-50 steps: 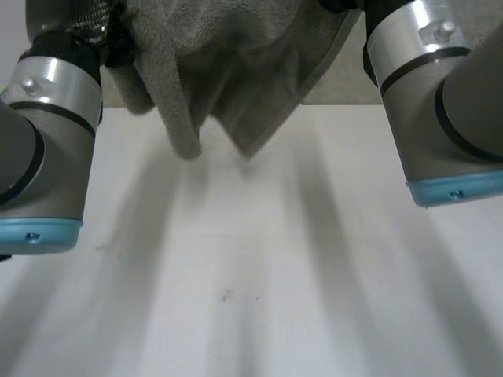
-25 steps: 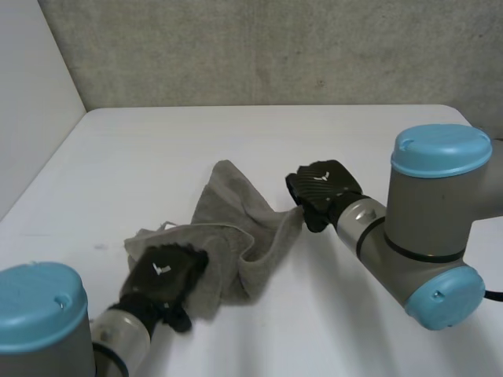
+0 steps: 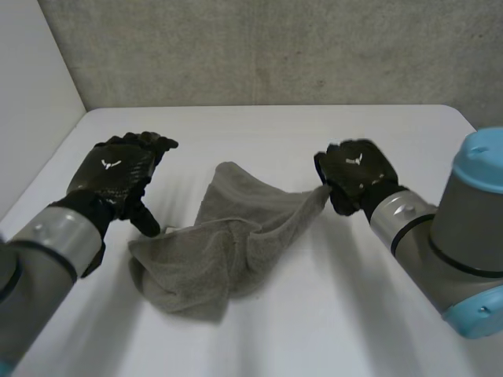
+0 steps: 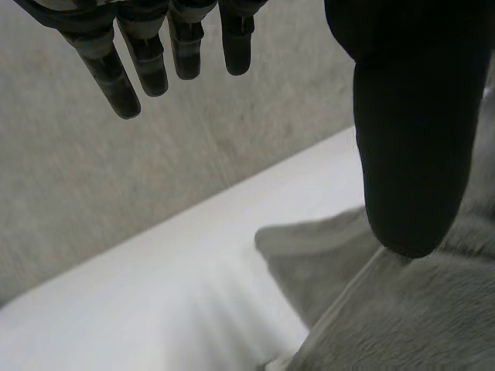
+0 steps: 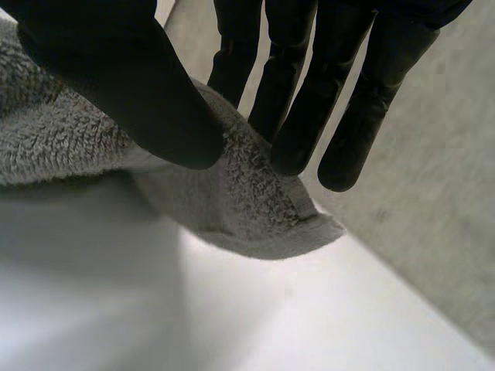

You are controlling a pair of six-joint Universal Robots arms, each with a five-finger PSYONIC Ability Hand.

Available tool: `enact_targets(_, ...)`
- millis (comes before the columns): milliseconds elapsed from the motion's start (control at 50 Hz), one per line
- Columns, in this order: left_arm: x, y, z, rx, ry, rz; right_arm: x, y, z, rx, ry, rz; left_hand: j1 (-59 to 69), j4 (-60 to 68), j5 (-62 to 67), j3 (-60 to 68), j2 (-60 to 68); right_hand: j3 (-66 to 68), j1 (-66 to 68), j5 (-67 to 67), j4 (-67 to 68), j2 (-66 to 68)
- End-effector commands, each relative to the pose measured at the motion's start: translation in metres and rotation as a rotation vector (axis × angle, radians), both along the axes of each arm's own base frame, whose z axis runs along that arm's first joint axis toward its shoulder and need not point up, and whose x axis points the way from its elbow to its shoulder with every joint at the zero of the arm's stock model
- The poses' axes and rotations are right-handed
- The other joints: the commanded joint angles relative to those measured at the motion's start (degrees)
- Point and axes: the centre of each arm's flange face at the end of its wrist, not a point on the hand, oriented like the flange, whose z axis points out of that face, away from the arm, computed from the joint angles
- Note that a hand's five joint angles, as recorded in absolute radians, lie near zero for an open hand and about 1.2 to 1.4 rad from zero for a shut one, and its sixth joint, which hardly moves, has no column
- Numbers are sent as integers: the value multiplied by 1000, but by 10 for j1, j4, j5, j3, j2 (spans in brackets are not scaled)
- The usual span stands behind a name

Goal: Fold the laundry

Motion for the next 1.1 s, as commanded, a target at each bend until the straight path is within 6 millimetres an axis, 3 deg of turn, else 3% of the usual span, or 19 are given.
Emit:
enact_targets(20, -5, -34, -41, 155, -35, -39, -1, 15, 42, -110, -46, 30, 20, 27, 16, 28, 27, 120, 242, 138, 116, 127)
enact_targets(60, 0, -48, -59, 237, -54, -12, -1, 16, 45, -119, -50, 30, 20, 27, 16, 28, 27, 120, 242, 138, 116, 127)
enact_targets(220, 1, -55, -84, 377, -86, -12, -4, 21, 70, -188, -84, 31, 74, 81, 69, 81, 80, 120, 242, 138, 116, 127)
enact_targets(400, -3, -53, -92, 409, -77, -62, -4, 22, 96, -263, -115, 31, 116, 123, 111, 124, 123, 120, 242, 138, 116, 127)
enact_targets(540, -3, -54, -98, 421, -85, -63, -5, 20, 114, -316, -137, 23, 272, 279, 268, 280, 279, 120, 242, 138, 116, 127)
enact_targets(700, -5, -61, -103, 428, -88, -60, -7, 13, 139, -383, -167, 4, 286, 293, 281, 293, 293, 120, 242, 138, 116, 127)
enact_targets(880, -7, -70, -95, 392, -81, -50, -8, 11, 164, -444, -202, -9, 337, 344, 332, 344, 343, 120, 242, 138, 116, 127)
enact_targets(980, -7, -73, -88, 365, -73, -47, -13, 7, 170, -455, -205, -24, 226, 233, 221, 233, 232, 120, 242, 138, 116, 127)
enact_targets(1100, -7, -69, -64, 308, -42, -48, -15, 14, 168, -426, -191, -18, 118, 125, 113, 125, 124, 120, 242, 138, 116, 127)
